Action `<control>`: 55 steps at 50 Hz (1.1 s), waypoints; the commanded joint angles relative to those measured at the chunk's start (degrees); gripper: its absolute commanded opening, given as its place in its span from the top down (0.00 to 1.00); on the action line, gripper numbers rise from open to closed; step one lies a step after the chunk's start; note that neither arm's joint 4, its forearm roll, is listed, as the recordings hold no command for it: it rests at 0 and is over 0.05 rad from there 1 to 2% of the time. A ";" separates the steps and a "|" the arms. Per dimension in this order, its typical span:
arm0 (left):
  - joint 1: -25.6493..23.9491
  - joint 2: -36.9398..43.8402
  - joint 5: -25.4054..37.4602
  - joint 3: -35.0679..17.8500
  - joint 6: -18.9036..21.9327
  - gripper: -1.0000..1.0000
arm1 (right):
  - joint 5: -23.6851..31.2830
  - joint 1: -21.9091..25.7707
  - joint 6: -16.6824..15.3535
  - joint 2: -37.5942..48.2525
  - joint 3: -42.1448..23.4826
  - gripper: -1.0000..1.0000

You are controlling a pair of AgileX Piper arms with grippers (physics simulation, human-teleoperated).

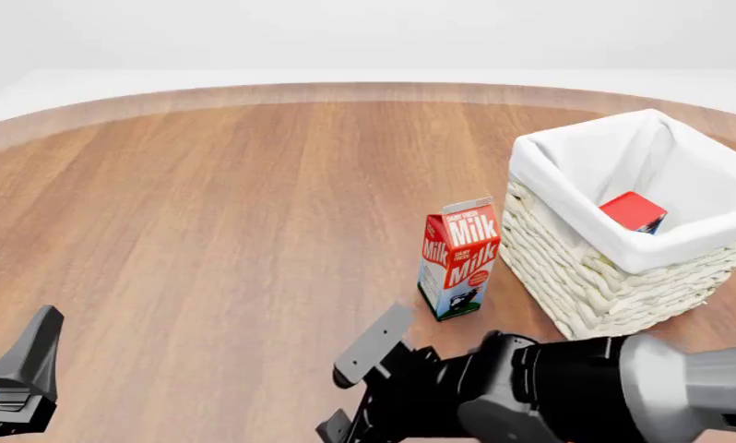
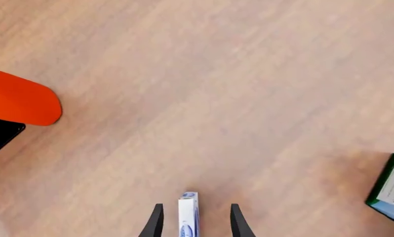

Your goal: Pick up the cream cheese box and the butter, and put them in the basket.

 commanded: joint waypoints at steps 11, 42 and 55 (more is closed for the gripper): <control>0.00 0.00 0.00 0.00 0.00 0.00 | -2.11 1.52 1.45 4.00 -0.01 0.00; 0.00 0.00 0.00 0.00 0.00 0.00 | -3.69 1.29 1.74 5.77 1.25 0.00; 0.00 0.00 0.00 0.00 0.00 0.00 | -3.50 0.69 1.33 5.11 1.62 0.00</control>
